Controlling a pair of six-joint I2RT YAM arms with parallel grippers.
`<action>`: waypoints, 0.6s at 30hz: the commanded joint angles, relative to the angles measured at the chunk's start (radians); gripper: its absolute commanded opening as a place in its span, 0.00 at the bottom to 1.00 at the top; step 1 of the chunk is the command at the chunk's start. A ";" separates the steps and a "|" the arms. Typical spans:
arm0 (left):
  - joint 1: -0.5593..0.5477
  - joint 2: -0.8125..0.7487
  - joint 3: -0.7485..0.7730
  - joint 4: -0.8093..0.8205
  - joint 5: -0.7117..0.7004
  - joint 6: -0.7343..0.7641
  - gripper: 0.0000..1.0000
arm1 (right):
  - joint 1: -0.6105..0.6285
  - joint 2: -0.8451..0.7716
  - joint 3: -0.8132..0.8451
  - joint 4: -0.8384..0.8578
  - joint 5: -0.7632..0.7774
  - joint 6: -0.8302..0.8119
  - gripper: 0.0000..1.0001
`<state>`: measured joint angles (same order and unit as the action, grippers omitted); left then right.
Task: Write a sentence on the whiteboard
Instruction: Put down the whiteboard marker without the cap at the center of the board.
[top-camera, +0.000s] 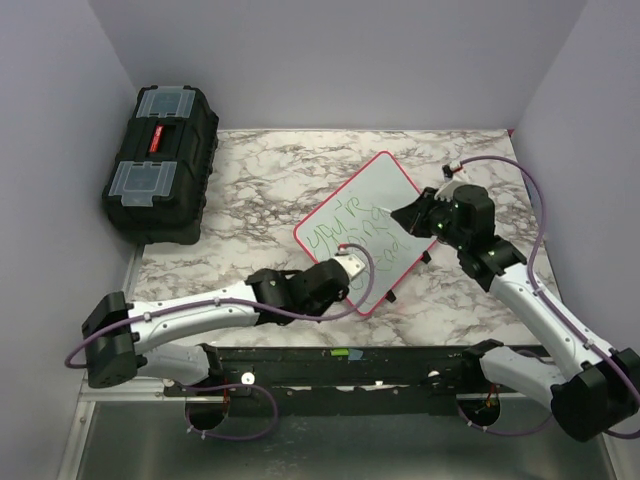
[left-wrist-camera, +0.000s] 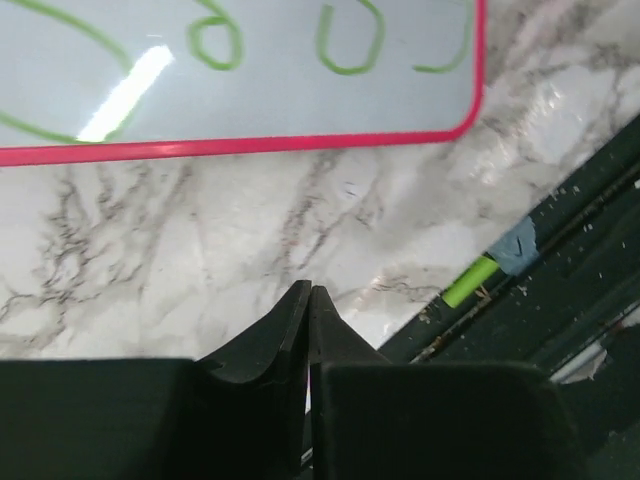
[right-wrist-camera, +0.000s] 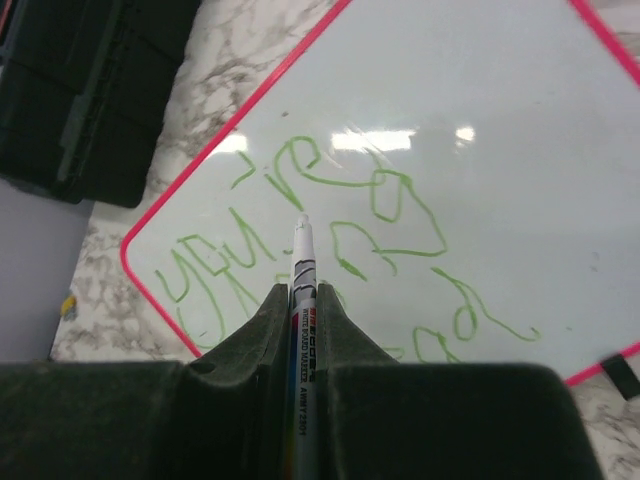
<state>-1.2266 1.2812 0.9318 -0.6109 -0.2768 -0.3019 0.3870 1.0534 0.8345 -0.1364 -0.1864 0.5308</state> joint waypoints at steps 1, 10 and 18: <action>0.124 -0.123 -0.034 0.017 -0.054 0.004 0.12 | 0.004 -0.082 -0.024 -0.060 0.311 0.023 0.01; 0.386 -0.218 -0.085 0.065 -0.041 -0.032 0.20 | 0.004 -0.116 -0.112 -0.294 0.669 0.189 0.01; 0.502 -0.235 -0.093 0.103 0.004 -0.066 0.23 | 0.004 -0.159 -0.211 -0.393 0.563 0.271 0.01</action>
<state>-0.7654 1.0752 0.8570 -0.5529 -0.3016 -0.3393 0.3878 0.9287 0.6628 -0.4454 0.3954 0.7345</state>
